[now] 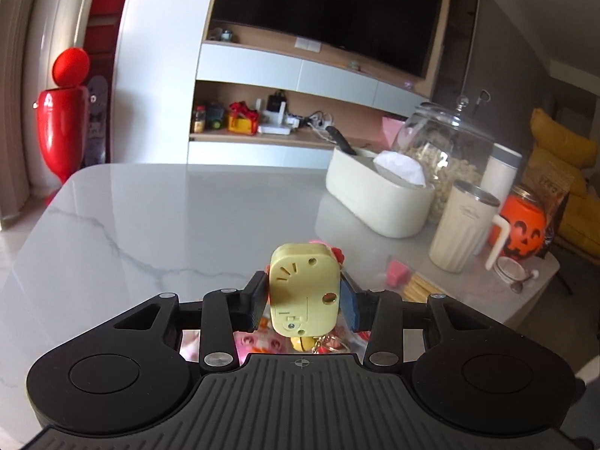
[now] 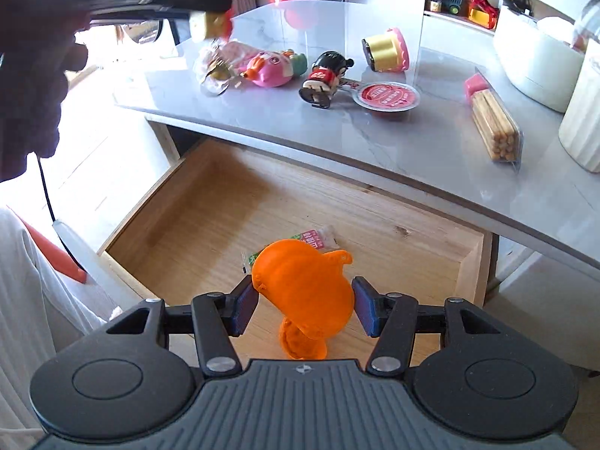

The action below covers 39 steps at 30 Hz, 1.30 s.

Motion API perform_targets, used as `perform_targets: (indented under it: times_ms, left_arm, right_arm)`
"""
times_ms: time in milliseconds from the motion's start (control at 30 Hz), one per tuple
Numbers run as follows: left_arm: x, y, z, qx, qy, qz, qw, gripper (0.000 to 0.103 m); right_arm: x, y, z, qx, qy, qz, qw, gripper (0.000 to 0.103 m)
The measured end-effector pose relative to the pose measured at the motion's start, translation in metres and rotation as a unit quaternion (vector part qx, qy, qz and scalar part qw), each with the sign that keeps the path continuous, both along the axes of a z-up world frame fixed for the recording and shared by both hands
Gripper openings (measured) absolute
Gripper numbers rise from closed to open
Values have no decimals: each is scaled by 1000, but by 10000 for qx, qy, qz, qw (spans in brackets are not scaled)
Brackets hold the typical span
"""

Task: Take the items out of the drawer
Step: 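Grasp the orange toy with right tool while left tool sets yellow keychain on counter, then place the orange toy on the counter with the right tool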

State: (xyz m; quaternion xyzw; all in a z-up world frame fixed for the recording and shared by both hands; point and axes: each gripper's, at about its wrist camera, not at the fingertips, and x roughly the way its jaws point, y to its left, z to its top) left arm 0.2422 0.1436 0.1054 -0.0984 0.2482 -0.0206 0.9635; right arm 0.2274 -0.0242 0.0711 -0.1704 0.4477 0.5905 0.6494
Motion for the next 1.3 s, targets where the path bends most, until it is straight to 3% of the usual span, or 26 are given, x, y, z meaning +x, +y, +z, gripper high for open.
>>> perform_targets:
  times_ms: [200, 300, 367, 467, 600, 733, 833, 933, 1067, 1167, 1300]
  left_arm:
    - [79, -6, -15, 96, 314, 341, 9989, 45]
    - [101, -8, -38, 98, 1017, 503, 9935, 45]
    - [103, -12, -46, 154, 1141, 488, 9921, 44]
    - [86, -7, -37, 57, 825, 545, 9951, 44]
    - [39, -1, -15, -59, -21, 528, 9986, 44]
    - [-18, -5, -17, -111, -290, -99, 9995, 44]
    - [-55, -21, -39, 128, -197, -935, 9953, 44]
    - [-68, -43, -74, 512, 288, -1659, 9844, 45]
    - [-69, -62, -110, 796, 698, -1873, 9766, 44]
    - [-68, -68, -126, 1323, 1192, -1957, 9644, 44]
    - [-68, -67, -126, 1656, 1191, -1880, 9607, 43]
  right_arm:
    - [9, -4, -4, 312, 14, -170, 9994, 55]
    - [11, -7, -6, 407, 55, -121, 9991, 55]
    - [11, -10, -7, 375, 22, -116, 9992, 55]
    - [15, -13, -8, 375, 69, -183, 9991, 55]
    - [19, -15, -6, 445, -1, -349, 9984, 55]
    - [25, -12, 0, 496, -5, -499, 9975, 55]
    - [35, -6, 14, 659, -189, -548, 9961, 55]
    - [47, 13, 32, 722, -669, -588, 9934, 55]
    - [65, 54, 49, 635, -954, -620, 9915, 55]
    - [76, 86, 56, 559, -991, -696, 9911, 55]
    - [84, 123, 57, 660, -1149, -849, 9875, 55]
